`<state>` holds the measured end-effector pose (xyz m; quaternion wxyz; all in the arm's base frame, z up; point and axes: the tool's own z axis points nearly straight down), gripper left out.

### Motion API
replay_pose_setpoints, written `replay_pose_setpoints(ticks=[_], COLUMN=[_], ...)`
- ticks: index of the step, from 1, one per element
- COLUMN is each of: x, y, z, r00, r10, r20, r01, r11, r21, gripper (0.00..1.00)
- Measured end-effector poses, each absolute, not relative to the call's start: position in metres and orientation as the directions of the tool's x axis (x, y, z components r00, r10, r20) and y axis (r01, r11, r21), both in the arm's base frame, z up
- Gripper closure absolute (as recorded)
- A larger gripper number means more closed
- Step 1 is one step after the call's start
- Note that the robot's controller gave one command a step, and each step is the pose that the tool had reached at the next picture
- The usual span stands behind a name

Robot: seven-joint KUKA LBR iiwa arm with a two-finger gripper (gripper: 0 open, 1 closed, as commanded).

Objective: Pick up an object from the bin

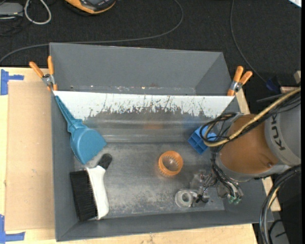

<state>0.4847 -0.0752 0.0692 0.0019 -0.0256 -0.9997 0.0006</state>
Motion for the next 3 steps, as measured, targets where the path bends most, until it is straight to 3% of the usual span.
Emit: replay_pose_setpoints(ticks=[1,2,3], x=[0.482,0.483,0.483], y=[-0.075,-0.072,-0.069], z=[0.156,0.127,0.102], r00=[-0.998,-0.998,-0.985], r10=[0.064,0.055,0.173], r20=[0.01,0.009,0.01], r01=[0.064,0.055,0.173], r11=[0.998,0.998,0.985], r21=[0.0,0.0,0.0], gripper=[1.0,1.0,1.0])
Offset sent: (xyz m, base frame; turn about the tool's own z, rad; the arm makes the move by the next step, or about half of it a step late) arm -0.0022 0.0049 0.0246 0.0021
